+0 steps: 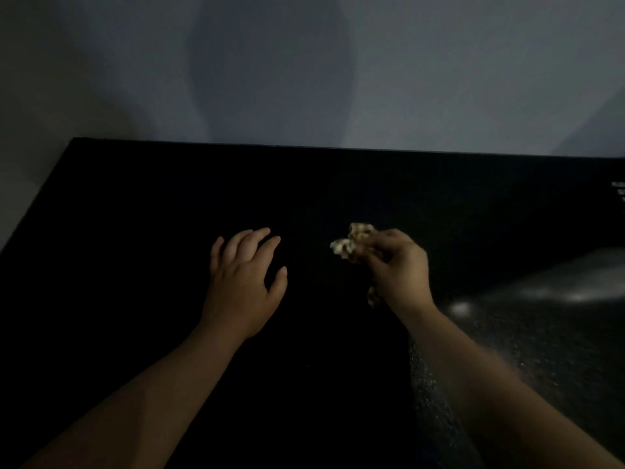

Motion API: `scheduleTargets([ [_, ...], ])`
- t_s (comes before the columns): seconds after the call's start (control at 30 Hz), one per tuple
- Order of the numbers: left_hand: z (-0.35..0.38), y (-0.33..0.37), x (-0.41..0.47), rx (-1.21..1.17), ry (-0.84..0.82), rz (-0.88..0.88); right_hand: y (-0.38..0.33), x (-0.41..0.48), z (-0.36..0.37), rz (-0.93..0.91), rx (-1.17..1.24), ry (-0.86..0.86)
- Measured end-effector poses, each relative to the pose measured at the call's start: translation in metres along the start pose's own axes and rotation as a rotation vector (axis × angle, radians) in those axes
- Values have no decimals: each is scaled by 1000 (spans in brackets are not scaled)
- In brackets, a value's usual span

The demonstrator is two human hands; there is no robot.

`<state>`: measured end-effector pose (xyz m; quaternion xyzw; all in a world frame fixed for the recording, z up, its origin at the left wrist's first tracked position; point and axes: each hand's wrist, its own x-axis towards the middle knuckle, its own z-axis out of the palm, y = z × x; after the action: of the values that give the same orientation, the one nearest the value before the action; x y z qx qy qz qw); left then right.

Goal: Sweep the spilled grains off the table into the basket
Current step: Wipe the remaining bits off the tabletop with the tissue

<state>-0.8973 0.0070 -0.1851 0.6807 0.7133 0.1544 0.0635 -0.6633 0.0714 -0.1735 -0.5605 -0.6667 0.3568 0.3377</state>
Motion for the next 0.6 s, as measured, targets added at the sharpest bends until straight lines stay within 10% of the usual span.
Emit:
scheduleTargets([
  [0.27, 1, 0, -2, 0, 31, 20, -9, -84, -4, -38, 57, -118],
  [0.4, 3, -2, -3, -33, 51, 36, -10, -31, -19, -23, 17, 154],
  [0.6, -4, 1, -15, -157, 98, 32, 4, -39, 5, -41, -180, 126],
])
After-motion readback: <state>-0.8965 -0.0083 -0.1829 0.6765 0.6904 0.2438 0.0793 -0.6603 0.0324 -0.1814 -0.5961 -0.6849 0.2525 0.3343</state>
